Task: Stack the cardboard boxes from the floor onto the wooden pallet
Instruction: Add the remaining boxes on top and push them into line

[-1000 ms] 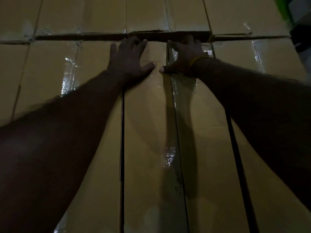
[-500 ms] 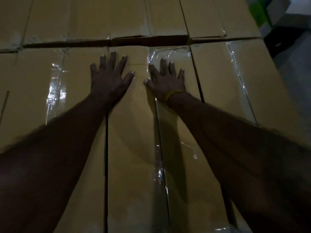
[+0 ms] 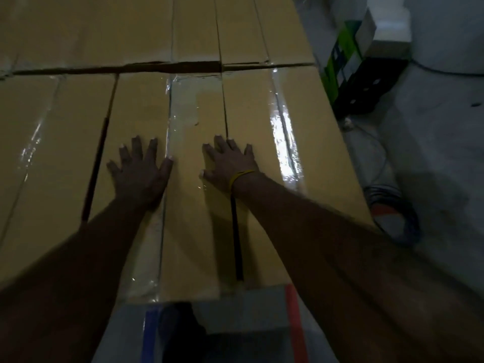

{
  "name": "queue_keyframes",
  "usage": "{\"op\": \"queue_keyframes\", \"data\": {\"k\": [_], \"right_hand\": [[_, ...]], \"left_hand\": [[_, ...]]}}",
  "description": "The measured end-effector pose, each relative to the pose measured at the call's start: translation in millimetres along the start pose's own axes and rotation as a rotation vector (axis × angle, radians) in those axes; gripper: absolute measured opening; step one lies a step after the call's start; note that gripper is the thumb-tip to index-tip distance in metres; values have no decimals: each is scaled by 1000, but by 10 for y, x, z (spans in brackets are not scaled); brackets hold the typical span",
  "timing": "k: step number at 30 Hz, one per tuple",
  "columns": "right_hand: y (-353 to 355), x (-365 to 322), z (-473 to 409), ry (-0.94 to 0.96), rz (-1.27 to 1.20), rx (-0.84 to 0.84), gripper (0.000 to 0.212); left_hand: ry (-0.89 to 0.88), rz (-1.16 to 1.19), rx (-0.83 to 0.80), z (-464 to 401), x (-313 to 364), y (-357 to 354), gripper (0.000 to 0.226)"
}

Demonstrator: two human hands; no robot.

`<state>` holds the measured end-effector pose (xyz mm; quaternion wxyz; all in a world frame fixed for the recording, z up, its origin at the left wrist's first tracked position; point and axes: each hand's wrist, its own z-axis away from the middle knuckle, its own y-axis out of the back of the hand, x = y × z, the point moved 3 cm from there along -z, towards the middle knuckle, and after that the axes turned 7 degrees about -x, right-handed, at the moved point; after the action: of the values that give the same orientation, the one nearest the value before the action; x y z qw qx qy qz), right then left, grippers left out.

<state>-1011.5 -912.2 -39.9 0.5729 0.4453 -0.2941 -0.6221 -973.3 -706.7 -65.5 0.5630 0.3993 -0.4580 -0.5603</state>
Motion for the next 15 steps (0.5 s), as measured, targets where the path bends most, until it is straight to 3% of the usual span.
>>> {"op": "queue_keyframes", "data": {"k": [7, 12, 15], "right_hand": [[-184, 904, 1071, -92, 61, 1, 70], [-257, 1548, 1586, -207, -18, -12, 72], [-357, 1870, 1792, -349, -187, -2, 80]], "left_hand": [[-24, 87, -82, 1049, 1140, -285, 71], [-83, 86, -114, 1420, 1639, -349, 72], [-71, 91, -93, 1510, 1722, -423, 80]]}}
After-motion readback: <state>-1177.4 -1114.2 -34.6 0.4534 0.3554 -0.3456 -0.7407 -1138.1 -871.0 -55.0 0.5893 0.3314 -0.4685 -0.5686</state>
